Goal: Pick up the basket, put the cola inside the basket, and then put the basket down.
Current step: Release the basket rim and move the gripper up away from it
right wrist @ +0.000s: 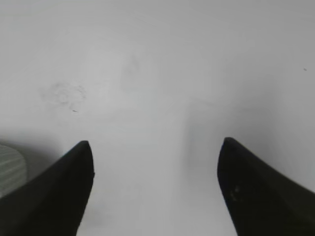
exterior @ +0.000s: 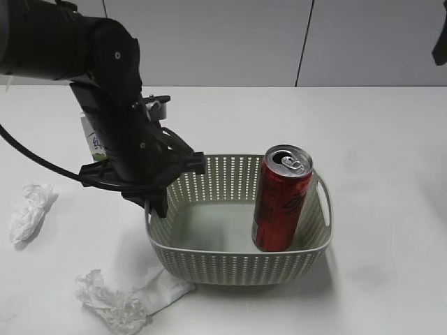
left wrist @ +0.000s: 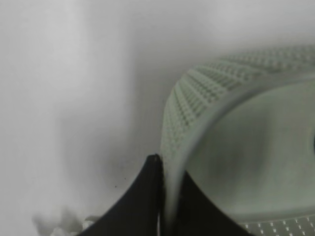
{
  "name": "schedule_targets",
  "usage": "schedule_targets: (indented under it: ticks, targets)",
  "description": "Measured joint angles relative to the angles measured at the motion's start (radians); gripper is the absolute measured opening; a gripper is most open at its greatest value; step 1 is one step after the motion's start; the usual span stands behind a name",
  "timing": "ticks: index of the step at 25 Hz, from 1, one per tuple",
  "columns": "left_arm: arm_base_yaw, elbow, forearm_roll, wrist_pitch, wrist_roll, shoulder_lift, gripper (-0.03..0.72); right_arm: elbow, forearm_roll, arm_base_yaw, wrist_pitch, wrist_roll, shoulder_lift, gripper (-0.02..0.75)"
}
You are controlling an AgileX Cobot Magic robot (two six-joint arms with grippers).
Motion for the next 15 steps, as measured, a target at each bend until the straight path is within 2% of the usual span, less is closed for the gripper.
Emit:
schedule_targets:
  ticks: [4,7,12,15]
  targets:
    - [0.0,0.0,-0.001,0.0,0.0,0.0,-0.004,0.002,-0.034,-0.045,0.045,-0.002,-0.002,0.59]
    - [0.0,0.0,-0.001,-0.002,0.0,0.0,-0.004,0.05,-0.012,-0.047,0.045,-0.013,-0.034,0.59]
    - [0.0,0.0,-0.005,-0.016,0.0,0.0,-0.004,0.234,0.015,-0.048,0.027,-0.044,-0.168,0.59]
    - [0.0,0.0,-0.006,-0.017,0.0,0.0,-0.004,0.385,0.015,-0.048,-0.036,-0.056,-0.317,0.589]
